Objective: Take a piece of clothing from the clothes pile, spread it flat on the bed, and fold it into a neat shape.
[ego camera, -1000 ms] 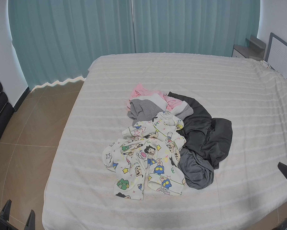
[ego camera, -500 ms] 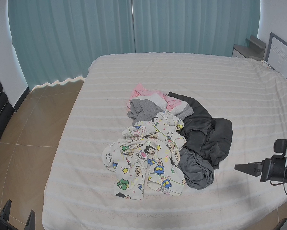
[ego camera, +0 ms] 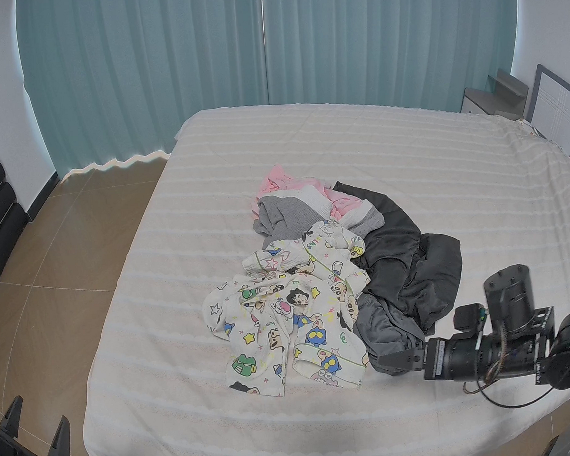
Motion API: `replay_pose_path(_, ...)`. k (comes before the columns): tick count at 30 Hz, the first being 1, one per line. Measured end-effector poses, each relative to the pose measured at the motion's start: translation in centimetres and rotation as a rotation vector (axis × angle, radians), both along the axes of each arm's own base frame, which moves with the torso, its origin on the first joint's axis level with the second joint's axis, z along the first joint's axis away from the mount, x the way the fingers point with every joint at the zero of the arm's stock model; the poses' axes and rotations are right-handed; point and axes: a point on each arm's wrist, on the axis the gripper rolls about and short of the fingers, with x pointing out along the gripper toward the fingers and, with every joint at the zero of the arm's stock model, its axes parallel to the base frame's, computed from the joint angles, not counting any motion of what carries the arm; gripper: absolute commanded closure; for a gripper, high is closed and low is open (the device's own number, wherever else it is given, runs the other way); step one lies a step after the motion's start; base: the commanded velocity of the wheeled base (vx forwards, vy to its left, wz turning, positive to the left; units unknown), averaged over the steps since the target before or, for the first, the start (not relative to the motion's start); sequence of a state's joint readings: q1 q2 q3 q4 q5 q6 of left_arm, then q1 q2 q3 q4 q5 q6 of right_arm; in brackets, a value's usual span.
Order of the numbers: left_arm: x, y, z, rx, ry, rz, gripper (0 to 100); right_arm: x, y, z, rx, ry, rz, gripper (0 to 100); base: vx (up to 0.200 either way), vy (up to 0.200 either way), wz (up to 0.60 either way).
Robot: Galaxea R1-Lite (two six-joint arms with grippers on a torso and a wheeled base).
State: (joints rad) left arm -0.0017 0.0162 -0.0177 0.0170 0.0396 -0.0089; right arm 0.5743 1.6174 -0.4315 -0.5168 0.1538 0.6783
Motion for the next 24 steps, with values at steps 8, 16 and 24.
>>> replay_pose_path(8,0.0,0.0,0.0,0.000,0.000,0.000,0,2.6,3.1,-4.4,-0.032,0.067,-0.065,0,0.000,0.000,0.00)
replay_pose_path(16,0.0,0.0,0.0,0.000,0.000,0.000,0,5.1,5.2,-8.2,-0.057,0.103,-0.164,0,0.000,0.000,0.00)
replay_pose_path(24,0.0,0.0,0.0,0.000,0.000,0.000,0,7.0,6.7,-10.3,-0.048,0.129,-0.202,0,0.000,0.000,0.00)
